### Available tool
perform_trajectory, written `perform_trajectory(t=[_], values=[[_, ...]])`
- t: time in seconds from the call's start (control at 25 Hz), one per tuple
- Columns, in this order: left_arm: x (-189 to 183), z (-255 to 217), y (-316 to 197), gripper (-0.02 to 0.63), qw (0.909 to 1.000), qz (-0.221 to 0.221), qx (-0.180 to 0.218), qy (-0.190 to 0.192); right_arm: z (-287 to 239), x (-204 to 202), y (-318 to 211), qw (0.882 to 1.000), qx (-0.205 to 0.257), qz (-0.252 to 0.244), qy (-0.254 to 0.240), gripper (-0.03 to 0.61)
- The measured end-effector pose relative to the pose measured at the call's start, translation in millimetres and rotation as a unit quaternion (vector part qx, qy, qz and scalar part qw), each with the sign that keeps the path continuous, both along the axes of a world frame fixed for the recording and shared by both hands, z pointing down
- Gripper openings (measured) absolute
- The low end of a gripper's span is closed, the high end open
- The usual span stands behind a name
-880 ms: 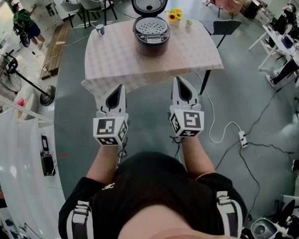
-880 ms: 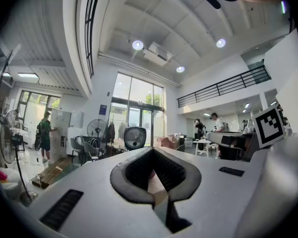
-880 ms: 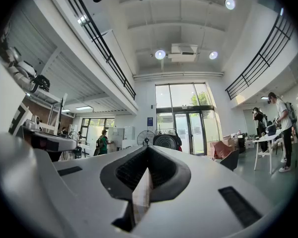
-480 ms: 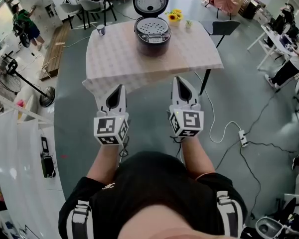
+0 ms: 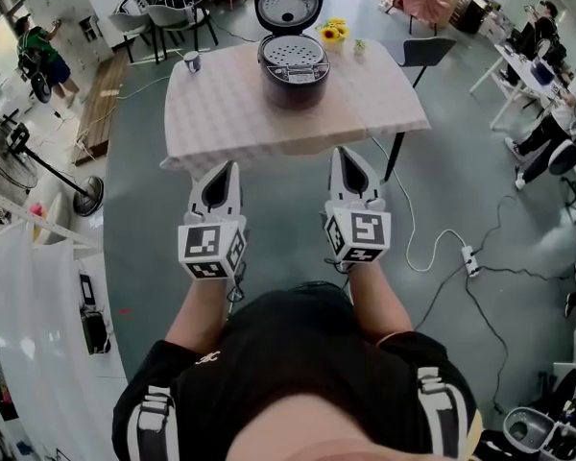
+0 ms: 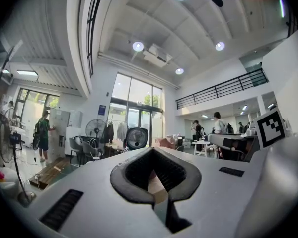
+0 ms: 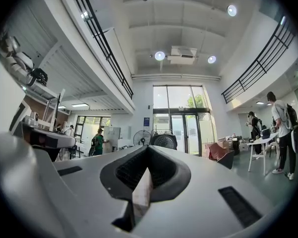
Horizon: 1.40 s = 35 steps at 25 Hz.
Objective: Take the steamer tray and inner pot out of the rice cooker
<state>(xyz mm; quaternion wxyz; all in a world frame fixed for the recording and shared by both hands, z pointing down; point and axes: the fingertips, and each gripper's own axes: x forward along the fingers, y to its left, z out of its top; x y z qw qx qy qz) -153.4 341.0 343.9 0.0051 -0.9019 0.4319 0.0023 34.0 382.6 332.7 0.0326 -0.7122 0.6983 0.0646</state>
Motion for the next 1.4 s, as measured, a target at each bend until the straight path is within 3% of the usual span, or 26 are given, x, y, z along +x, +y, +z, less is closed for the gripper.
perform_trajectory(t=[0.4, 0.72, 1.0, 1.4], values=[[-6.1, -2.7, -13.9, 0.003, 1.0000, -0.002, 0.008, 0.002, -5.1, 1.1, -11.5, 1.000, 0.009, 0.006, 0.004, 0.000], [7.8, 10.9, -52.4, 0.003, 0.9999, -0.006, 0.015, -0.004, 4.7, 17.3, -51.2, 1.000, 0.017, 0.005, 0.006, 0.000], [31.8, 23.5, -107.6, 0.003, 0.9998, -0.011, 0.005, -0.012, 15.8, 43.5, -108.7, 1.000, 0.011, 0.002, 0.004, 0.000], [102.2, 13.7, -227.9, 0.003, 0.9992, -0.030, -0.020, -0.016, 9.6, 112.8, -232.9, 1.000, -0.015, -0.018, -0.012, 0.000]])
